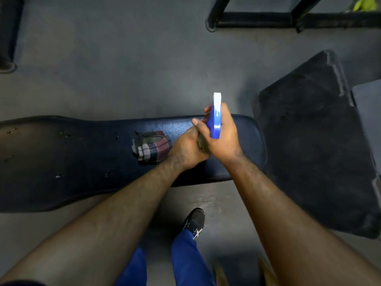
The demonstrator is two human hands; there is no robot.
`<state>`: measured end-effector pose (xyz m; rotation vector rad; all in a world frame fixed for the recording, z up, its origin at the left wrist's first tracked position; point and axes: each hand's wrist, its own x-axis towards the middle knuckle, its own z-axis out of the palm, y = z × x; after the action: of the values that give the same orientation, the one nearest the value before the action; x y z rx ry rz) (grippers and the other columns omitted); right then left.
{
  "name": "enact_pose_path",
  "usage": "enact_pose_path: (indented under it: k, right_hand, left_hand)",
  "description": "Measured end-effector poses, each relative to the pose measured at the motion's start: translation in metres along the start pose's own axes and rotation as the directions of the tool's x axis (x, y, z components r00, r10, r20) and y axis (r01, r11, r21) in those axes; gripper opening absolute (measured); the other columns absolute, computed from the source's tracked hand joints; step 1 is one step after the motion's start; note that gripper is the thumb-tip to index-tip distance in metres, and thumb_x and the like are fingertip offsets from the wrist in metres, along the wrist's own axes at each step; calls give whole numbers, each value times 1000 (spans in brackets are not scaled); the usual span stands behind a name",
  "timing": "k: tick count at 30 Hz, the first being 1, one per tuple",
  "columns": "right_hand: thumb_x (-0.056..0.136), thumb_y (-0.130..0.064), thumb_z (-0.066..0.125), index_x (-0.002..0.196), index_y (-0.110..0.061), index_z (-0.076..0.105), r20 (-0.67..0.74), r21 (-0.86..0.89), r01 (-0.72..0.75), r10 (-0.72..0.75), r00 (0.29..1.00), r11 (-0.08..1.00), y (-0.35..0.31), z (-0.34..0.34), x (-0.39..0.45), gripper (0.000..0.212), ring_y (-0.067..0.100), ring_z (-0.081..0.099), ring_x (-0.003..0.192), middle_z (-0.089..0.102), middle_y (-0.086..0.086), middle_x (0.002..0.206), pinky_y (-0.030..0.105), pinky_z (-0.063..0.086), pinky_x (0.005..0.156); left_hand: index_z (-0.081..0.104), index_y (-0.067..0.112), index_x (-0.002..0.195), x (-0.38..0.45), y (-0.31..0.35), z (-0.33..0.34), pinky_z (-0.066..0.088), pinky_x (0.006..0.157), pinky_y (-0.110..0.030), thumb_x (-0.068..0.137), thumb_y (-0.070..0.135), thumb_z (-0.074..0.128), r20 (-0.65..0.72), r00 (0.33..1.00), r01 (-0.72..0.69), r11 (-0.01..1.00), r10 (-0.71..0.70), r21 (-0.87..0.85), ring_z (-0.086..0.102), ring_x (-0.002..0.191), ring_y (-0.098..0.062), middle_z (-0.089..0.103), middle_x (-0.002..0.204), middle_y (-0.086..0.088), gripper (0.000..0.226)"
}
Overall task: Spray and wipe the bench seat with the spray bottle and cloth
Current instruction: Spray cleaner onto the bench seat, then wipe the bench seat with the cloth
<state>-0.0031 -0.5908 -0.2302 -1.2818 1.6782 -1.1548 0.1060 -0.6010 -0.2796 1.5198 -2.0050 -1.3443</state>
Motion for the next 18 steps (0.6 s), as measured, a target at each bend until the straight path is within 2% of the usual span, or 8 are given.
enact_pose_path:
  k: [3, 5, 9, 12, 14, 16, 18]
  right_hand:
    - [84, -14, 81, 102, -16, 51, 27, 3, -31, 31, 999, 1000, 7, -2, 4, 35, 5, 58, 69, 56, -13, 76, 25, 52, 71]
    - [83, -15, 81, 105, -18, 52, 42, 14, -47, 46, 998, 999, 9, -4, 4, 37, 8, 60, 74, 59, -11, 81, 29, 54, 75]
    - [78, -18, 86, 118, -23, 54, 64, 52, -99, 95, 993, 994, 12, -7, -3, 52, 6, 63, 89, 62, -13, 96, 18, 52, 84]
    - [69, -30, 87, 130, -26, 53, 20, 67, -156, 155, 988, 985, 24, -12, -16, 70, 10, 63, 110, 66, -8, 114, 29, 49, 101]
    - [68, -30, 89, 135, -31, 50, -15, 57, -217, 218, 976, 975, 33, -17, -31, 77, 8, 59, 117, 63, -3, 122, 27, 46, 104]
    - [71, -27, 91, 135, -35, 45, -64, 86, -283, 289, 955, 955, 38, -19, -51, 79, 4, 57, 115, 60, -5, 119, 21, 45, 101]
    - [71, -33, 89, 129, -35, 47, -121, 132, -351, 366, 923, 927, 43, -13, -73, 71, 3, 57, 105, 58, -7, 110, 21, 46, 95]
  left_hand:
    - [50, 28, 132, 0, -2, 3, 54, 83, -29, 70, 17, 73, -12, 1000, -13, 999, 13, -50, 65, 99, -13, 65, 113, 8, 67]
    - [52, 25, 132, -1, -2, 3, 53, 84, -30, 69, 18, 73, -3, 1000, -13, 999, 12, -48, 64, 100, -13, 66, 114, 6, 67]
    - [59, 20, 120, 0, 0, 2, 53, 84, -36, 69, 30, 69, 34, 999, -13, 1000, 14, -20, 64, 98, -15, 66, 110, 3, 53]
    - [50, 17, 131, 0, -13, 5, 52, 92, -39, 64, 44, 72, -1, 998, 55, 998, -55, -37, 62, 110, -17, 63, 121, 0, 76]
    - [43, 15, 141, -7, -23, 8, 48, 101, -41, 63, 49, 75, -17, 993, 120, 993, -121, -6, 57, 121, -21, 57, 135, -5, 91]
    - [37, 12, 148, -23, -27, 7, 44, 107, -41, 70, 36, 81, -21, 982, 186, 983, -186, -2, 54, 127, -25, 47, 146, -12, 93]
    - [36, 11, 150, -39, -35, 8, 46, 104, -37, 76, 23, 81, -61, 968, 245, 969, -245, -8, 57, 122, -24, 47, 146, -13, 88]
